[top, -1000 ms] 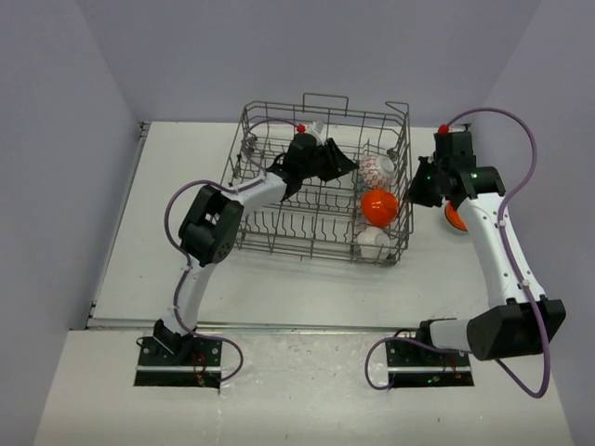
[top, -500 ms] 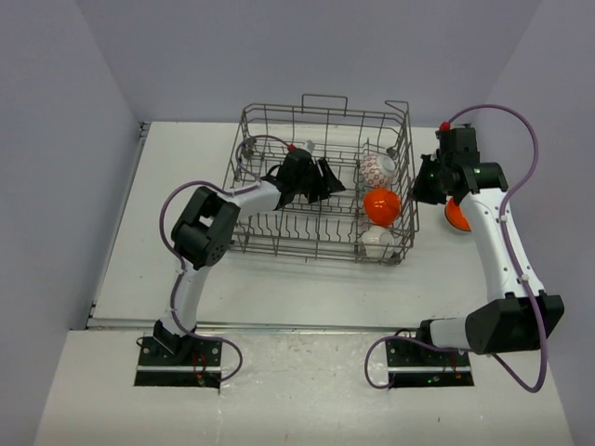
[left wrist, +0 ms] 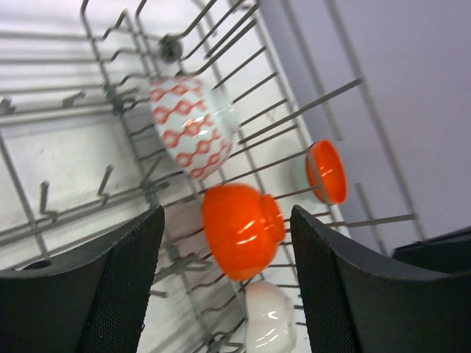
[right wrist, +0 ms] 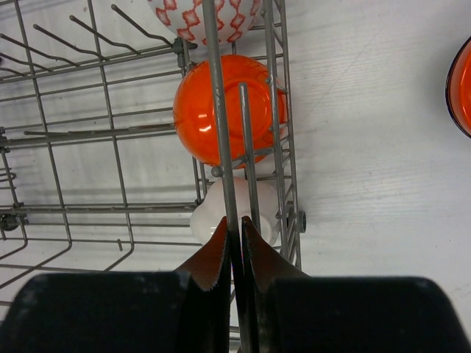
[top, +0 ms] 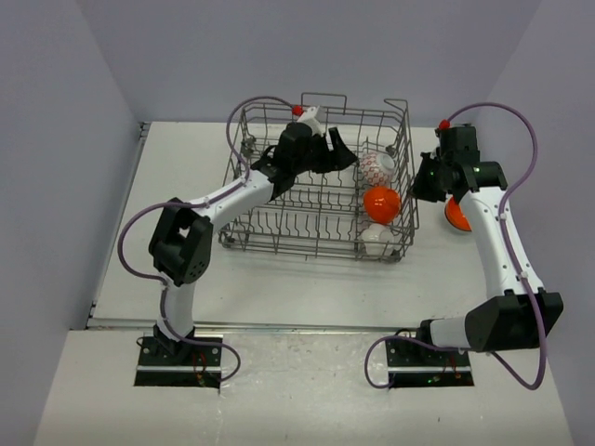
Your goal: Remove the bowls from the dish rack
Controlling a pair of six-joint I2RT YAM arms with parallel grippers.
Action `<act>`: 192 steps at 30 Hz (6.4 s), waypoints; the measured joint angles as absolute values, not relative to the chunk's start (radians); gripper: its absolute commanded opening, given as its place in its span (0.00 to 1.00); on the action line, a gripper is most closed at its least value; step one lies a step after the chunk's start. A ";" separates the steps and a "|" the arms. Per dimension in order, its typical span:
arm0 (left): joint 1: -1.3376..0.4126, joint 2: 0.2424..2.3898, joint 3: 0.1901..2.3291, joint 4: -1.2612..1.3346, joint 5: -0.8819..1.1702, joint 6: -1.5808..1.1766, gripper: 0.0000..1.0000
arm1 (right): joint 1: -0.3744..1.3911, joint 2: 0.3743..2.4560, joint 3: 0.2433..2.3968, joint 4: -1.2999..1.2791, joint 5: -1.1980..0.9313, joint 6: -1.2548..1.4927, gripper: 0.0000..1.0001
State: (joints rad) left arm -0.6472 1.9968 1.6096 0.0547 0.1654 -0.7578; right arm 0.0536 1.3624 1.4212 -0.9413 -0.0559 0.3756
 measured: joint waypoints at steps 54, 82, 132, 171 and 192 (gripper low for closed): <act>-0.737 2.128 1.552 0.225 0.322 -0.874 0.72 | 0.060 1.458 1.522 -0.966 -0.036 0.359 0.00; -0.788 2.196 1.558 0.245 0.276 -0.871 0.72 | 0.060 1.430 1.484 -0.929 -0.036 0.367 0.00; -0.827 2.204 1.644 0.210 0.131 -0.764 0.62 | 0.060 1.397 1.439 -0.886 -0.036 0.377 0.00; -0.834 2.280 1.687 0.388 0.057 -0.928 0.29 | 0.061 1.354 1.404 -0.887 -0.036 0.376 0.00; -0.796 2.280 1.577 0.632 0.192 -1.100 0.00 | 0.064 1.347 1.402 -0.898 -0.036 0.374 0.00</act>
State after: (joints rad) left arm -0.7956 2.2799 1.5772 0.6319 0.1921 -1.1004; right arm 0.0635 1.3468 1.4017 -0.8982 -0.0357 0.3740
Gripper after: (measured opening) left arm 0.074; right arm 0.043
